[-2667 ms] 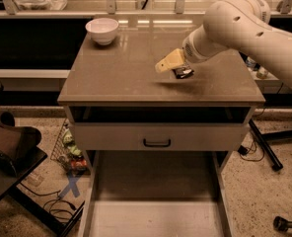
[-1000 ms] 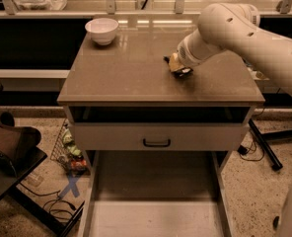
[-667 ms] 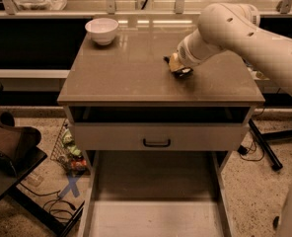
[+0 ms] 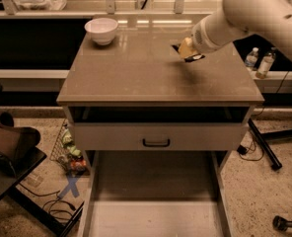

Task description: Place rxbar chocolate into middle drawer

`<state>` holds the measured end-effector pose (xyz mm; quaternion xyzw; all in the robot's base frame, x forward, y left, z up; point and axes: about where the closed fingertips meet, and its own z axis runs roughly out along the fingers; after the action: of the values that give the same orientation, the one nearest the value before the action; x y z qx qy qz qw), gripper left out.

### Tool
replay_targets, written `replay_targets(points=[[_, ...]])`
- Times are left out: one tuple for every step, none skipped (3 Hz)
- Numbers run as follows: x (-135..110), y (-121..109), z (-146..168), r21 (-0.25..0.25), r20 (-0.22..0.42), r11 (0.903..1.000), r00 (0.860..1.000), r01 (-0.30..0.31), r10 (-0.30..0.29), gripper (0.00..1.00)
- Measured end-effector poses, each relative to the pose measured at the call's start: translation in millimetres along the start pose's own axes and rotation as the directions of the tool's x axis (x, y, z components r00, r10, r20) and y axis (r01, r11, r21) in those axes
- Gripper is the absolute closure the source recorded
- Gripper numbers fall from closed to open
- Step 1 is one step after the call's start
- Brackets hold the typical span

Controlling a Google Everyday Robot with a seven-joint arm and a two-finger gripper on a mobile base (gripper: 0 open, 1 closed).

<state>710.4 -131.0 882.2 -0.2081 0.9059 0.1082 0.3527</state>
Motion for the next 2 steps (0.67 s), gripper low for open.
replay_targets(points=[[14, 2, -63, -0.023, 0.081, 0.9987, 0.996, 0.045, -0.042, 1.00], [45, 24, -107, -0.052, 0.151, 0.9946, 0.985, 0.089, -0.081, 1.00]])
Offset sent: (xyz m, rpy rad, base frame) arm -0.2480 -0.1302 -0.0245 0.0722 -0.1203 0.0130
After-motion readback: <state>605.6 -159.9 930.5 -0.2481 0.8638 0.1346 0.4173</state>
